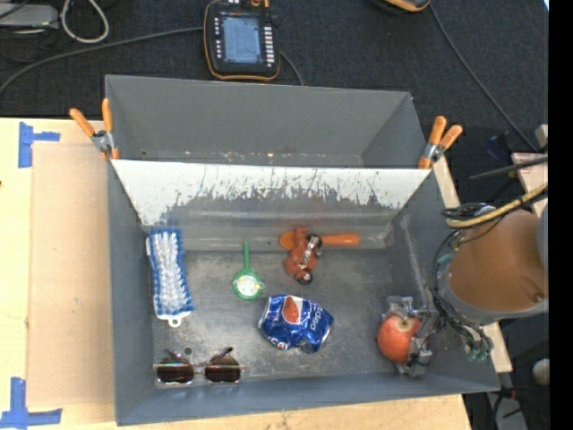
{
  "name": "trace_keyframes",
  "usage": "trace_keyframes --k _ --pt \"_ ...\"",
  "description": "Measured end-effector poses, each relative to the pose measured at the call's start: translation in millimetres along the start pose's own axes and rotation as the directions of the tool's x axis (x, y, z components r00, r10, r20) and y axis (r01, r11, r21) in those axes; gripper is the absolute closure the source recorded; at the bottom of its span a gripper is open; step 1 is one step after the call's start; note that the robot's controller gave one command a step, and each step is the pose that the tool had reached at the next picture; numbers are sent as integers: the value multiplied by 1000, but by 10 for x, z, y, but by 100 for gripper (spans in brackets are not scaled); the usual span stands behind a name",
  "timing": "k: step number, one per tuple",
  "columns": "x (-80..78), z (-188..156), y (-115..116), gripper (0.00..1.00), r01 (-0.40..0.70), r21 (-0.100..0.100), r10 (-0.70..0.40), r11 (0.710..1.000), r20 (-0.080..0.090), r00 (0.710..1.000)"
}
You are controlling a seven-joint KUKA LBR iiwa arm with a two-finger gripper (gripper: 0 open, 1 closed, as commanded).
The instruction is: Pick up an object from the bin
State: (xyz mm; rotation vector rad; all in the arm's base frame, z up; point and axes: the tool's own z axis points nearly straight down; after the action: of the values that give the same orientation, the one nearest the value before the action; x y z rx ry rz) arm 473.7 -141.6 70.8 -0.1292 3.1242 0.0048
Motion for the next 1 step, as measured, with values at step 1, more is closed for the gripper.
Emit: trace_keyframes --k 1 --pt "-1 0 1 100 1 0 -1 1000 0 1000"
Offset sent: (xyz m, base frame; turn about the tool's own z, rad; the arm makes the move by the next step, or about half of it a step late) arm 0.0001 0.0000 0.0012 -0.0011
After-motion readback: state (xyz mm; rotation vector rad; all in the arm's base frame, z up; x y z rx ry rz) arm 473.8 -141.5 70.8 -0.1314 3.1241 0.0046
